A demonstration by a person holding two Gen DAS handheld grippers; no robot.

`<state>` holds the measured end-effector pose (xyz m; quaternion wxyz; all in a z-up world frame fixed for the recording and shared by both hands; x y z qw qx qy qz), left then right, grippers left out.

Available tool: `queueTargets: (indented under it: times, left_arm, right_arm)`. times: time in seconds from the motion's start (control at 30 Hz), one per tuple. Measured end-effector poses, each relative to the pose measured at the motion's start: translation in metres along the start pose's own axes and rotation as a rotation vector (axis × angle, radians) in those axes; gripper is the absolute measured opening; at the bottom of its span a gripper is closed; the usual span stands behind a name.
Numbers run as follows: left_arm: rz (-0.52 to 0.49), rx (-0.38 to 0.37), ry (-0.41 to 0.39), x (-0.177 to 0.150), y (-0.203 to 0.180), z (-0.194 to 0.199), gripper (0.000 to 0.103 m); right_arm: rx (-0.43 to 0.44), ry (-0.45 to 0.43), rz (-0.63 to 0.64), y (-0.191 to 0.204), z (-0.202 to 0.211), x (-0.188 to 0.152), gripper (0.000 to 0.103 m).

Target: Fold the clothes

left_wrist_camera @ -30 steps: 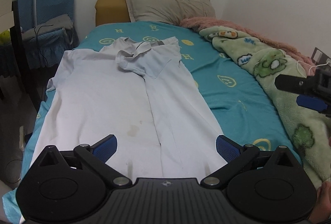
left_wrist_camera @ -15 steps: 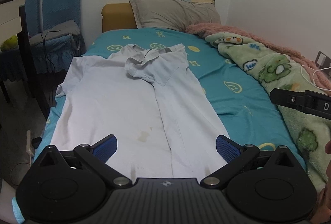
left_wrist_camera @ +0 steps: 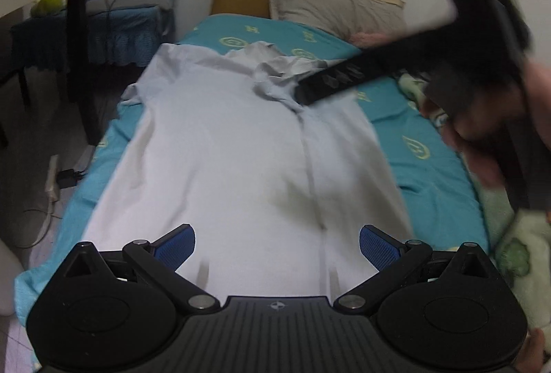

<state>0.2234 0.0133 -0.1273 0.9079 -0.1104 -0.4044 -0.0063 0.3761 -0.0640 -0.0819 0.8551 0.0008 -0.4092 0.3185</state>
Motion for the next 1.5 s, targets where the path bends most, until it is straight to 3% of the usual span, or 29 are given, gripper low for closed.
queueTargets:
  times: [0.13,0.23,0.3,0.37,0.5,0.6,0.7,0.77,0.87,1.0,1.07,1.2,1.37,1.5]
  left_arm:
    - [0.046,0.043,0.000,0.003,0.032,-0.006,0.102]
    - [0.087,0.094,-0.011,0.006,0.054,-0.010,0.102]
    - [0.122,0.125,-0.011,0.007,0.068,-0.014,0.102]
    - [0.161,0.148,-0.002,0.007,0.080,-0.018,0.102]
    - [0.236,0.141,0.012,0.005,0.093,-0.022,0.102]
    - [0.249,0.131,0.018,0.006,0.094,-0.027,0.102]
    - [0.267,0.113,0.015,0.006,0.094,-0.026,0.102]
    - [0.282,0.115,0.002,0.006,0.094,-0.023,0.102]
    - [0.290,0.113,-0.043,0.010,0.092,-0.015,0.102]
    - [0.215,0.084,-0.190,0.023,0.072,0.008,0.102]
    - [0.176,0.058,-0.257,0.028,0.060,0.020,0.102]
    - [0.123,-0.014,-0.303,0.027,0.036,0.030,0.102]
    - [0.084,-0.069,-0.300,0.021,0.015,0.029,0.102]
    - [0.051,-0.075,-0.268,0.016,0.004,0.019,0.102]
  right_arm:
    - [0.121,-0.009,0.061,0.049,-0.068,0.060,0.091]
    - [0.195,-0.028,0.104,0.088,-0.116,0.094,0.083]
    - [0.204,-0.026,0.129,0.108,-0.149,0.108,0.082]
    - [0.197,-0.016,0.148,0.122,-0.181,0.117,0.075]
    - [0.179,-0.002,0.173,0.139,-0.227,0.121,0.073]
    - [0.126,0.038,0.161,0.139,-0.254,0.117,0.056]
    - [0.062,0.063,0.138,0.130,-0.266,0.112,0.029]
    - [0.060,0.020,0.113,0.124,-0.256,0.117,0.008]
    - [0.058,-0.044,0.076,0.115,-0.240,0.125,0.004]
    - [0.029,-0.144,0.000,0.091,-0.210,0.137,0.004]
    - [-0.007,-0.199,-0.052,0.067,-0.189,0.140,0.003]
    - [-0.103,-0.306,-0.215,-0.001,-0.141,0.124,0.003]
    - [-0.280,-0.343,-0.457,-0.099,-0.096,0.060,0.003]
    - [-0.372,-0.246,-0.636,-0.156,-0.097,-0.018,0.004]
Point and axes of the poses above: each gripper's, at about its wrist camera, not at the fingertips, and z roughly against the way its jaws point, y to its left, x to its top, the point moved 8 cm from there along -z, roughly the way its jaws point, and after that the axes turned 4 degrees about -y, right-handed, at the moved point
